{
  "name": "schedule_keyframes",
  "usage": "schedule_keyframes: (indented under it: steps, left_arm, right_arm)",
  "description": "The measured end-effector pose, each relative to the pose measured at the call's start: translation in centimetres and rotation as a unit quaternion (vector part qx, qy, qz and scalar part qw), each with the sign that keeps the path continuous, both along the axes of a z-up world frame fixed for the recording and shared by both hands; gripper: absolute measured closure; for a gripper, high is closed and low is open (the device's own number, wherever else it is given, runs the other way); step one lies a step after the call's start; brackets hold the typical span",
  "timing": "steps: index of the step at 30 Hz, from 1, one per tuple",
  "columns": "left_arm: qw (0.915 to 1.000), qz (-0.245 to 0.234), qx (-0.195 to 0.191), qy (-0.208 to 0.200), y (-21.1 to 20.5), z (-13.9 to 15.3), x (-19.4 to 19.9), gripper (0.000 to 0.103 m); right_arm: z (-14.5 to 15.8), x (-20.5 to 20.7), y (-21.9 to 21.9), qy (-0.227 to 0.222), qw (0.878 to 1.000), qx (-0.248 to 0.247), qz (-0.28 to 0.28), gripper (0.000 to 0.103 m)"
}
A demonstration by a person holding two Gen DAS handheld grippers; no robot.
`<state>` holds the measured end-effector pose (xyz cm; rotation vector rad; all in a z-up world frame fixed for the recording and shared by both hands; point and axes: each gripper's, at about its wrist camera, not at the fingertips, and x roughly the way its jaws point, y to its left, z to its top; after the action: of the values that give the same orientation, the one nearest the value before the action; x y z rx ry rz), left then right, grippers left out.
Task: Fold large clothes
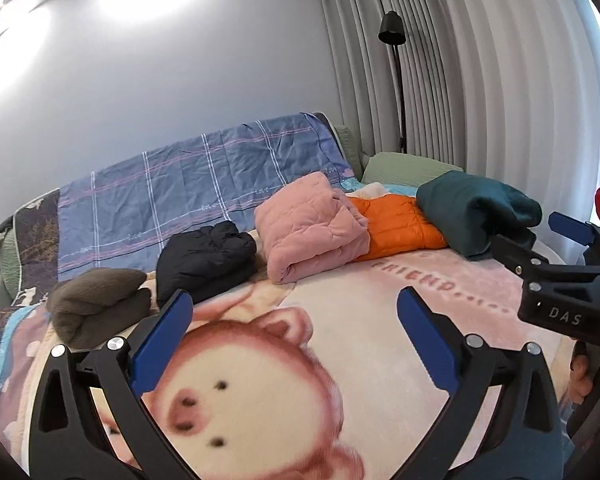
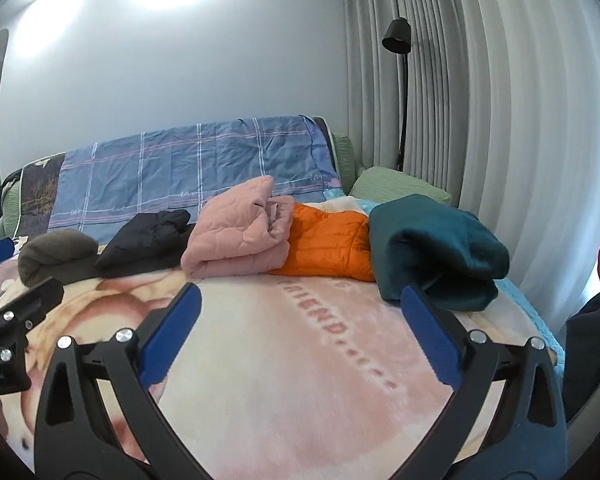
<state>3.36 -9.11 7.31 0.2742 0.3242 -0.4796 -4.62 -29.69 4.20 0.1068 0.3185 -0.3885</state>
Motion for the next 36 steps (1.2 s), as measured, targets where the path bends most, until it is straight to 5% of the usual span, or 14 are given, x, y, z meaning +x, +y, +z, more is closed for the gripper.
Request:
schedule_keyframes:
  steps: [9, 36]
  left_arm:
    - [0.9997, 0.019, -0.009, 0.013, 2.3, -0.3, -3.4, 0.001]
    - [0.9973, 0.046, -0.008, 0.057, 4.6, -2.0, -4.1, 0.001]
  right_arm:
    - [0.7, -2.9, 2.2, 0.004, 1.0, -0.005, 0.014, 0.002]
    - [-0.7, -2.8, 4.5, 0.053, 0.998, 0.009, 0.028, 0.002]
